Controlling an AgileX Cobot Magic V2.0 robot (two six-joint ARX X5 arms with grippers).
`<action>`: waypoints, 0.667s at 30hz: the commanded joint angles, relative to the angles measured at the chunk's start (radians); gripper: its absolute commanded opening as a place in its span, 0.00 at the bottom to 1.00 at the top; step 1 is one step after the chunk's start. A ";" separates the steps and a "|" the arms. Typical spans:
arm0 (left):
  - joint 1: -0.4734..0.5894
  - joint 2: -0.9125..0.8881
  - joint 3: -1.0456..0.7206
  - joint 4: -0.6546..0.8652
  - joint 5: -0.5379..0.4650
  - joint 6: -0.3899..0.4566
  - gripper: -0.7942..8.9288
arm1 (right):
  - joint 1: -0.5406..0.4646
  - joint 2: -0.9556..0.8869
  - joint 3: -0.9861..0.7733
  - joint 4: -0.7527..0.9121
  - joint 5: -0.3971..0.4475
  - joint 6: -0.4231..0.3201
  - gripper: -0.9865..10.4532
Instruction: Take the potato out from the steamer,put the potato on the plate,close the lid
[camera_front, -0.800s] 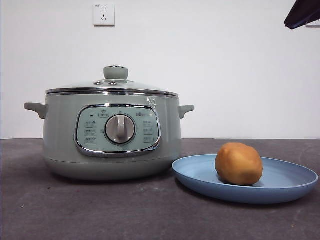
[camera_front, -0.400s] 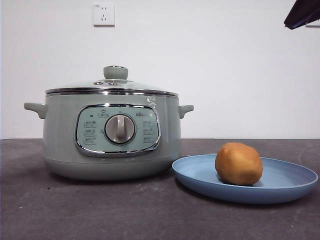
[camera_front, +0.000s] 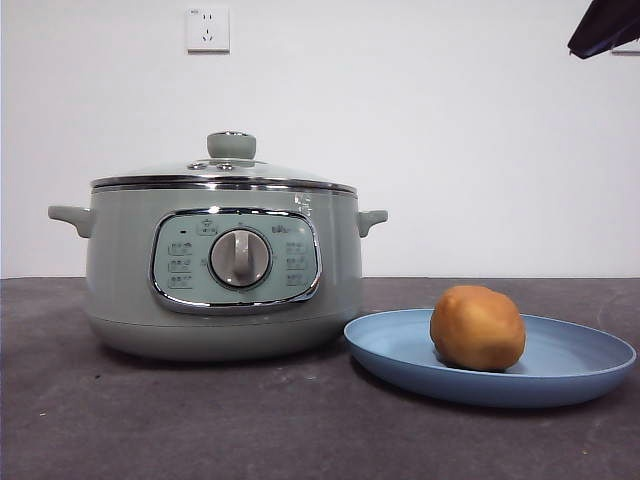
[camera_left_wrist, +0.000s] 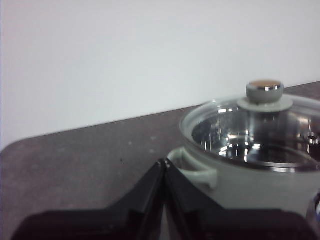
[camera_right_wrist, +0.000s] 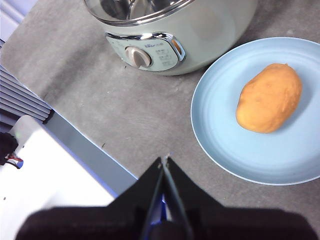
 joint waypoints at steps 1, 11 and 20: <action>0.003 -0.037 -0.051 0.014 -0.007 -0.033 0.08 | 0.001 -0.001 -0.002 0.005 0.003 0.002 0.09; 0.003 -0.099 -0.144 0.006 -0.033 -0.065 0.08 | 0.001 -0.001 -0.002 0.005 0.002 0.002 0.09; 0.003 -0.114 -0.150 -0.130 -0.035 -0.068 0.08 | 0.001 -0.001 -0.002 0.005 0.003 0.002 0.09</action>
